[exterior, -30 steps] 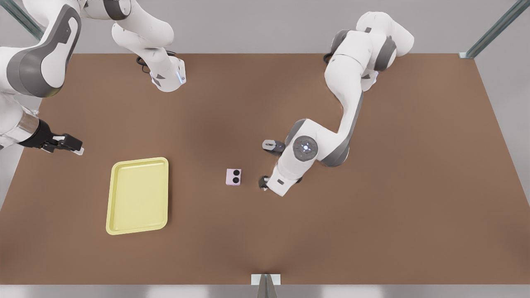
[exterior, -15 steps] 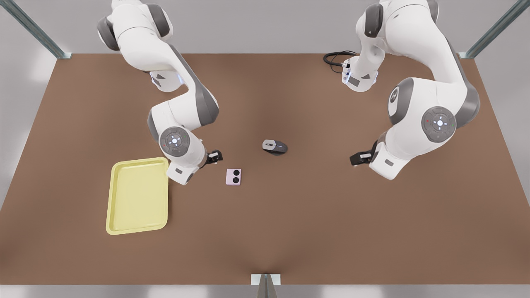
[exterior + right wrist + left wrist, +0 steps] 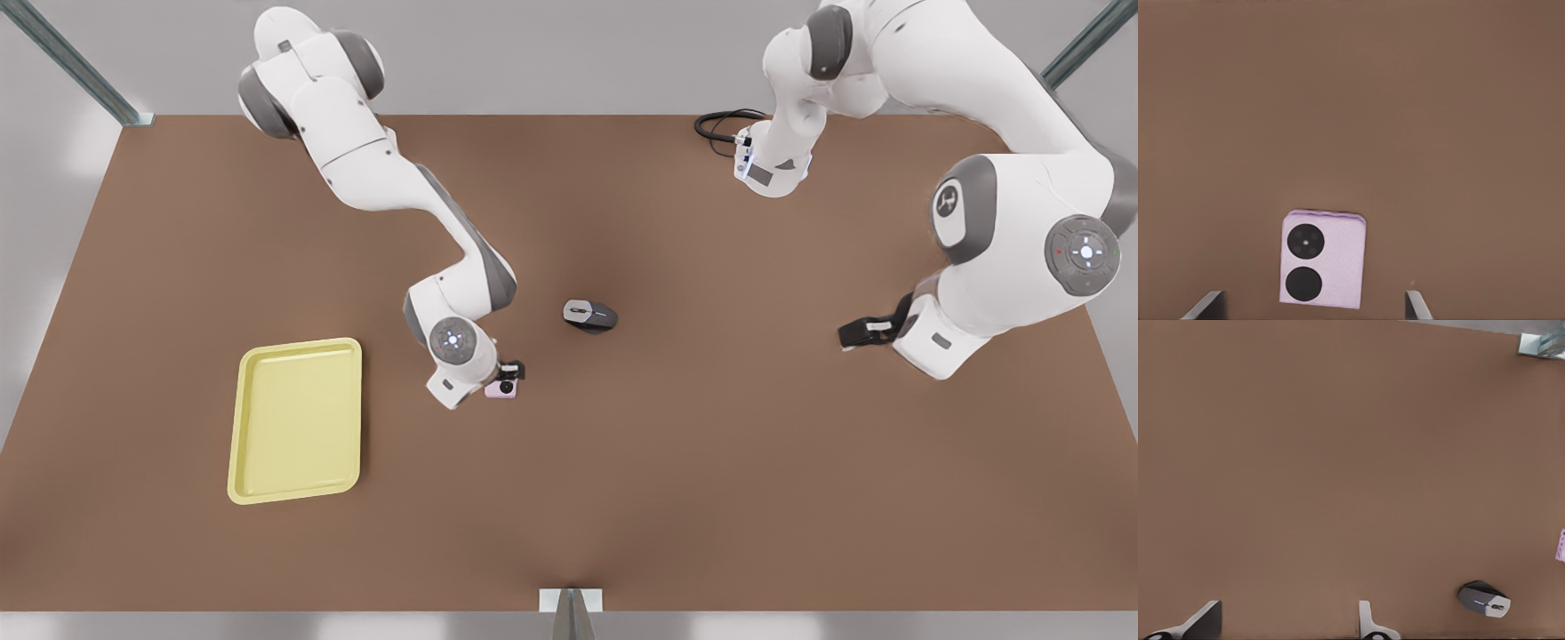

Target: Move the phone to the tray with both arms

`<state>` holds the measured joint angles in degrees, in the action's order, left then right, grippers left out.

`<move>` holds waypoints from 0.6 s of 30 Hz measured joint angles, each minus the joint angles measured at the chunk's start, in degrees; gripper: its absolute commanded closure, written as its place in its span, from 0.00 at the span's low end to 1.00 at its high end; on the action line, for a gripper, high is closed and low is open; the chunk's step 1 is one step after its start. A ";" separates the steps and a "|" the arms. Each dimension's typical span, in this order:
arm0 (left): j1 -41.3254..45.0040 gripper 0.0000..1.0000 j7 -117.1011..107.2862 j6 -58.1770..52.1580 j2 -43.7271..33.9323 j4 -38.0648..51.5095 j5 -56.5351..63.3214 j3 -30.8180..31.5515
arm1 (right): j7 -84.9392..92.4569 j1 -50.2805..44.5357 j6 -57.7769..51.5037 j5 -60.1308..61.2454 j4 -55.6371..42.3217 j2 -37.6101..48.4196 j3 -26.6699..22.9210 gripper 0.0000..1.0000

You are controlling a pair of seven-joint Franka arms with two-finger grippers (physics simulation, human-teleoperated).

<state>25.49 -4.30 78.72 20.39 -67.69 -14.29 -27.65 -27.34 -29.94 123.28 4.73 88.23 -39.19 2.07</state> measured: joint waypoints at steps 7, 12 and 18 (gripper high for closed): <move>-16.16 0.00 3.51 7.92 -11.56 -15.89 11.58 21.13 | -4.01 -0.24 7.79 -0.42 2.78 -2.66 0.47 0.00; -16.48 0.00 5.35 9.62 -10.66 -16.01 13.00 20.65 | -5.83 -0.64 10.53 -3.47 4.99 -2.81 0.54 0.00; -16.43 0.00 7.00 10.49 -10.25 -16.01 13.38 20.58 | -7.43 -0.68 12.84 -4.62 5.08 -4.46 0.65 0.00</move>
<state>9.05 2.70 89.21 10.14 -83.70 -0.91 -7.07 -34.76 -30.62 136.11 0.11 93.31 -43.65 2.72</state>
